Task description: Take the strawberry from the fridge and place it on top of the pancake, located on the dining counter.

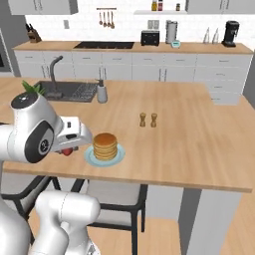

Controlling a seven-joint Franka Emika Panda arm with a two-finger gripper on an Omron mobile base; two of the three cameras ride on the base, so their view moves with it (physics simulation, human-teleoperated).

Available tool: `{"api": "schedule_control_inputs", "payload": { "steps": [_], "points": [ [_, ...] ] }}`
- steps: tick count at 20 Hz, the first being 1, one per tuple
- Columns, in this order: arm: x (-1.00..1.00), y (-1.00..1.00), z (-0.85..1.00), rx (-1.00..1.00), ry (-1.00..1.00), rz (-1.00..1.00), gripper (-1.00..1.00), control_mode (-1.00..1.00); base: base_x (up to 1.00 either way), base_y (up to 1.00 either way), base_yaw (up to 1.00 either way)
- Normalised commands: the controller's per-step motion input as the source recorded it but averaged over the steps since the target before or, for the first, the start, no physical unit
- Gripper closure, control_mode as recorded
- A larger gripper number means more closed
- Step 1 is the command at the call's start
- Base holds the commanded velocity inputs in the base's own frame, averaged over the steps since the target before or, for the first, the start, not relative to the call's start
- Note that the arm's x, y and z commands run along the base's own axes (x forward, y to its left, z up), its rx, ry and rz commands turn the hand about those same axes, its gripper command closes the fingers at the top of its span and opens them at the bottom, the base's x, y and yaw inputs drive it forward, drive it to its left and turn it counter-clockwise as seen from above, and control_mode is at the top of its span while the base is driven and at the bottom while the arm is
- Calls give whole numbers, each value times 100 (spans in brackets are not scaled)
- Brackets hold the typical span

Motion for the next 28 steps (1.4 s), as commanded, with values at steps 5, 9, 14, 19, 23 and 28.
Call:
{"api": "schedule_control_inputs", "payload": {
  "steps": [5, 9, 14, 19, 23, 28],
  "points": [
    [20, -5, 0, 4, 0, 3, 100, -100, 75, -14, 13],
    [100, -15, 0, 18, 6, 9, 100, -100, 0, 0, 0],
    [93, 0, 0, 3, 21, 0, 100, -100, 0, 0, 0],
    [81, 0, -13, -4, 27, 3, 100, -100, 0, 0, 0],
    [64, 0, -47, 0, 14, 3, 100, -100, 0, 0, 0],
    [49, 0, -50, 0, 11, 1, 100, -100, 0, 0, 0]
  ]
}}
